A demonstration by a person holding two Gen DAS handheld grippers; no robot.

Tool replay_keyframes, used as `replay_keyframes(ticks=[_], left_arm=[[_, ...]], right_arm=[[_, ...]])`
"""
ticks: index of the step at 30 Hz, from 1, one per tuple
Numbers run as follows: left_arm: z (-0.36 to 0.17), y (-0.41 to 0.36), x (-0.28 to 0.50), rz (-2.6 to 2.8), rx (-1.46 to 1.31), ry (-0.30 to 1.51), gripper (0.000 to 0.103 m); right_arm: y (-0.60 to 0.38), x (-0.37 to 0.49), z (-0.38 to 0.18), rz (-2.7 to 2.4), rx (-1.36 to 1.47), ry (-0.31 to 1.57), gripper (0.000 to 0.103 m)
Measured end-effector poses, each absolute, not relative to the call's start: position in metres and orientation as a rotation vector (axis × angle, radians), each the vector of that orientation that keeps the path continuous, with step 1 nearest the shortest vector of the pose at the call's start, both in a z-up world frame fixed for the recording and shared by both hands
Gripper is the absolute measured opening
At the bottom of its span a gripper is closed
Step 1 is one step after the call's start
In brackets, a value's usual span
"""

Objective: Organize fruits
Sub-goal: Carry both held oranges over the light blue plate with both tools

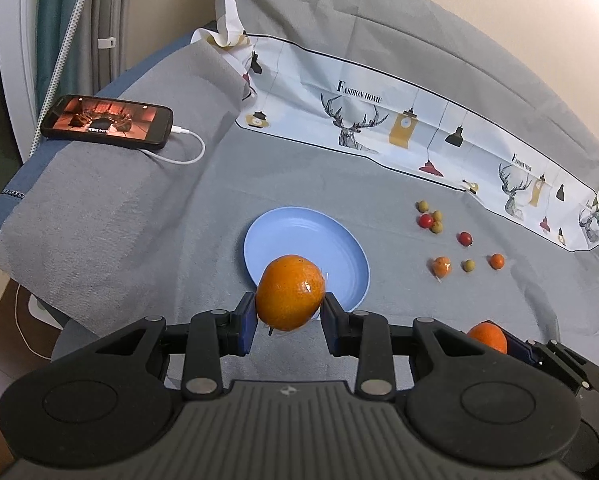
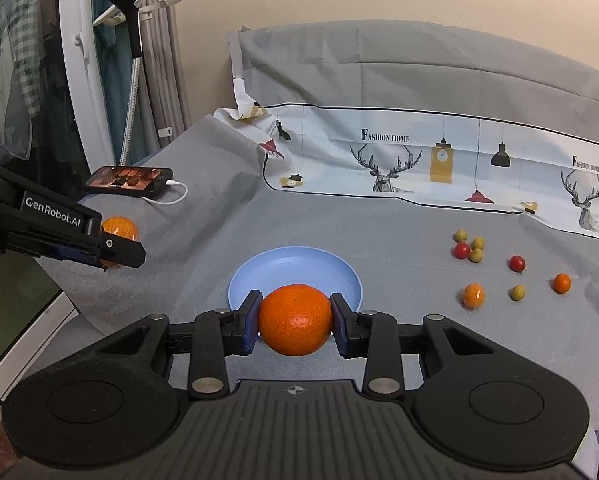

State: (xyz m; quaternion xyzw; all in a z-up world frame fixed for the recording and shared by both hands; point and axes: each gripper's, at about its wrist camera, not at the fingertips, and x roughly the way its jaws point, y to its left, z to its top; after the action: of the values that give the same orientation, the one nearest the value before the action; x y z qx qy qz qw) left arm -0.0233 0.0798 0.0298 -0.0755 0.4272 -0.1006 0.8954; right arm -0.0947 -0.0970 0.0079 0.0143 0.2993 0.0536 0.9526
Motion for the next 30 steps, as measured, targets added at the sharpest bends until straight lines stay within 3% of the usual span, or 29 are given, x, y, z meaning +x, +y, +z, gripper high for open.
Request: replay_keyframes(ticks=[30], left_arm=[[-0.001,0.034,0.066,-0.173,-0.061,0.976,0.038]], right_arm=[[-0.124,-0.027,-0.027,0.034,0.106,0.664,0.038]])
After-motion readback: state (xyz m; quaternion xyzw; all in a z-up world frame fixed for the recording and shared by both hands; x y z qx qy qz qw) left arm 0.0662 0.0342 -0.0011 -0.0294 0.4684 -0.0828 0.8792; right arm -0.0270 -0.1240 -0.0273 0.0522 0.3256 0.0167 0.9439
